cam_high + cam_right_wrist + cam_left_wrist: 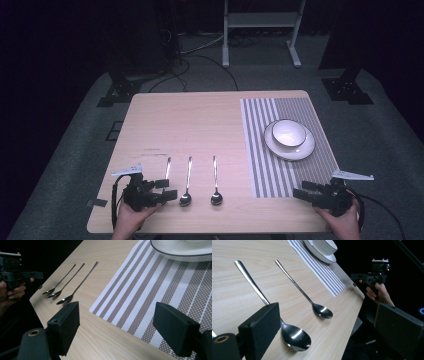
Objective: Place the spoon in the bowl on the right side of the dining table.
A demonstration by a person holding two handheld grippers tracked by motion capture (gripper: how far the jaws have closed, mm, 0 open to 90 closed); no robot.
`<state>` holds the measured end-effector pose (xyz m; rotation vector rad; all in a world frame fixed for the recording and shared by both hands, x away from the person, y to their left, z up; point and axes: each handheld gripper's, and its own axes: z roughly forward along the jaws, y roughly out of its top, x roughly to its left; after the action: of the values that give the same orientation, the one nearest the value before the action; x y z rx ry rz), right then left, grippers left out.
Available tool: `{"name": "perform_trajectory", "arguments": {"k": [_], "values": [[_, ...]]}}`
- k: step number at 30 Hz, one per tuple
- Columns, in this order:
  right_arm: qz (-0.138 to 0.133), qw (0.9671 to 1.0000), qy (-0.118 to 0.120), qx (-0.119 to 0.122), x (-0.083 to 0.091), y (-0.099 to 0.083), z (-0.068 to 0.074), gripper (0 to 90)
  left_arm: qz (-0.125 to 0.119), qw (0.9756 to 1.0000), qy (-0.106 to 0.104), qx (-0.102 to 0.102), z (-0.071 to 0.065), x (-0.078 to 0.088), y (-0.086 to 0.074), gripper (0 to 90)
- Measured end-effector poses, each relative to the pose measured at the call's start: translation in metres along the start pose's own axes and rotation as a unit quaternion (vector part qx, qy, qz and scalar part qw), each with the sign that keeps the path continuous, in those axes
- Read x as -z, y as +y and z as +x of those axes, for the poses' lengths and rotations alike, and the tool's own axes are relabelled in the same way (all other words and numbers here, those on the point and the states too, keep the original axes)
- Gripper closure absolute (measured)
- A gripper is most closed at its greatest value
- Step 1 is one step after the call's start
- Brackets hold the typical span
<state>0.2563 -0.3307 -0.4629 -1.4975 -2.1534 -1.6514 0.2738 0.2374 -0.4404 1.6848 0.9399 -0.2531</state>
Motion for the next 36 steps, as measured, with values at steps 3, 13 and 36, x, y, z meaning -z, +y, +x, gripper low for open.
{"name": "perform_trajectory", "arguments": {"k": [3,13,36], "values": [[0.003,1.0000,-0.003,0.002,0.000,0.002,0.001,20.2,0.004,1.0000,-0.002,0.003,-0.001,-0.003,-0.001,5.5],[0.007,1.0000,-0.005,0.001,-0.007,0.004,0.001,20.2,0.014,0.9998,-0.013,-0.002,-0.005,-0.012,0.000,5.5],[0.018,0.9998,0.001,0.003,-0.024,0.019,0.004,20.2,0.061,0.9965,-0.054,-0.020,-0.024,-0.051,0.019,5.5]]}}
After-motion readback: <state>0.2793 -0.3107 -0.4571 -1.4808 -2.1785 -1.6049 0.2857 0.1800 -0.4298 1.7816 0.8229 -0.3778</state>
